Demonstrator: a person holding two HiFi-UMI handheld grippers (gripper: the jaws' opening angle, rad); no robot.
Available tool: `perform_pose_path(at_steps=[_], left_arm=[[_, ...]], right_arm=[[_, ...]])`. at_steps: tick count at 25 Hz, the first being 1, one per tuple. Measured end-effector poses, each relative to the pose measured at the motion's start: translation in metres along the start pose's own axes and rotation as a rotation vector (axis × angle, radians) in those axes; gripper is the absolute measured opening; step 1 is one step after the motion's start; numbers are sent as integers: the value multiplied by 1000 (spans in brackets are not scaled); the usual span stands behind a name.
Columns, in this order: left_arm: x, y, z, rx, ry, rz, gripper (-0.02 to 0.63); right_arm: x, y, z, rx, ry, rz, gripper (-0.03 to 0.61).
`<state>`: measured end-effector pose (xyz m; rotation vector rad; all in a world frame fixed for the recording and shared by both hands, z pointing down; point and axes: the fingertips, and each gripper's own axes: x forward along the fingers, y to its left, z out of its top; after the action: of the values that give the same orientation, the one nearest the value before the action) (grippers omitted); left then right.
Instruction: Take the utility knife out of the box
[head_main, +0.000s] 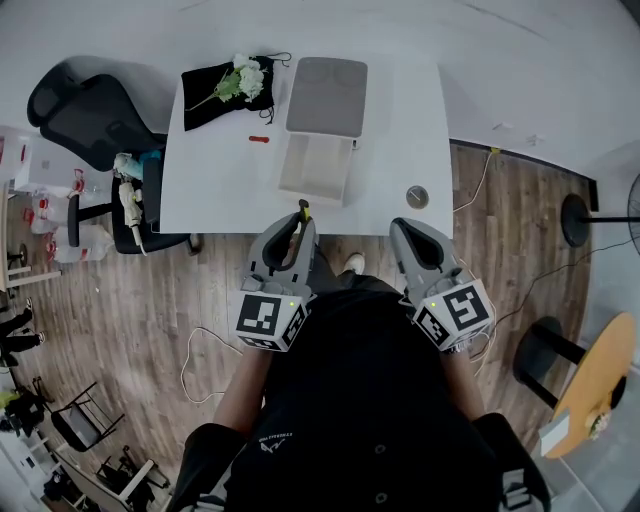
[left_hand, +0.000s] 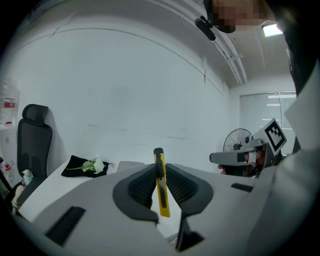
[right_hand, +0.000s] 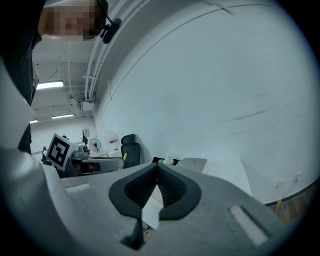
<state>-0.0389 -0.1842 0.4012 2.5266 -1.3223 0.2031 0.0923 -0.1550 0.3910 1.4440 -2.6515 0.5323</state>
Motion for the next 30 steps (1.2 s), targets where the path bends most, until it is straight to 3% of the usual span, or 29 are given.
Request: perform_pose_path(at_steps=[13, 22, 30], left_arm=[[-1, -15, 37, 19, -88, -56, 58], [-7, -14, 79, 62, -167, -65, 58], [-14, -18, 113, 115, -233, -61, 60]], right_arm=[[-8, 4, 15, -27, -48, -18, 5], [-18, 1, 61, -97, -132, -38, 5], [-34, 7, 109, -106, -215, 8, 5]])
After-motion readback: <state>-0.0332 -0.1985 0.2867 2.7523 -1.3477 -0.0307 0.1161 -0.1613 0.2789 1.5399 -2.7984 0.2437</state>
